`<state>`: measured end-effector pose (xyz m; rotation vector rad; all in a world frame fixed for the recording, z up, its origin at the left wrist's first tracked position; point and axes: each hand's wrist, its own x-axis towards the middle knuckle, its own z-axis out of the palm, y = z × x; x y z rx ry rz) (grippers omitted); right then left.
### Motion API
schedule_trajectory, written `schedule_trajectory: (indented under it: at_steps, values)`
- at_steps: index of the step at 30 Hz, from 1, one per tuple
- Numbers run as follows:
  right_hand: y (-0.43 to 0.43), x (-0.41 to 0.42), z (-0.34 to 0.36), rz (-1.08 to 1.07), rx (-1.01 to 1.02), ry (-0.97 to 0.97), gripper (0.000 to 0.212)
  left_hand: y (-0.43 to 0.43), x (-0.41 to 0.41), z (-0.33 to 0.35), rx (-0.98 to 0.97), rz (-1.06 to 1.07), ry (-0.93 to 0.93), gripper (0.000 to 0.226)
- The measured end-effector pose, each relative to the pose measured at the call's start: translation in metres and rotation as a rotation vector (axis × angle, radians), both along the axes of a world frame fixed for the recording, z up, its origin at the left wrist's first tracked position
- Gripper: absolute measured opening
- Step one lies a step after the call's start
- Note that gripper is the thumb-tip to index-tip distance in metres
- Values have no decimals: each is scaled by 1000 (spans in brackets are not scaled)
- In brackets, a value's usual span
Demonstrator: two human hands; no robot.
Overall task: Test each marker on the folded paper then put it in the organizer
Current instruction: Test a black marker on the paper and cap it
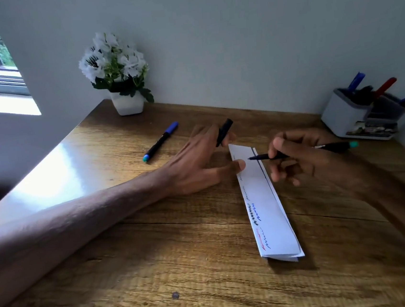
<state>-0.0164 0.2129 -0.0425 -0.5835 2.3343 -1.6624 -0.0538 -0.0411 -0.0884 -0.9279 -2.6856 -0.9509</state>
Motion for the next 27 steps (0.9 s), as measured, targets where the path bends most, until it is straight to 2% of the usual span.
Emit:
schedule_trajectory:
  at_steps: [3,7,10,14,19,24,27]
  values:
    - [-2,5,7,89,-5,-62,20,0,0,1,-9,-44,-75,49]
    - [-6,13,9,101,72,-117,26,2,4,4,-48,-30,-99,51]
    - [-11,18,4,55,75,-103,16,3,6,5,-57,-22,-113,50]
    - [-11,16,6,64,156,-6,16,3,8,6,-64,-16,-112,49]
    - [-17,18,7,129,73,149,15,4,9,5,-88,-12,-86,53]
    - [-25,20,-3,187,81,90,16,3,7,5,-92,-11,-78,49]
    - [-24,21,-9,109,112,73,9,3,7,5,-95,-3,-79,54]
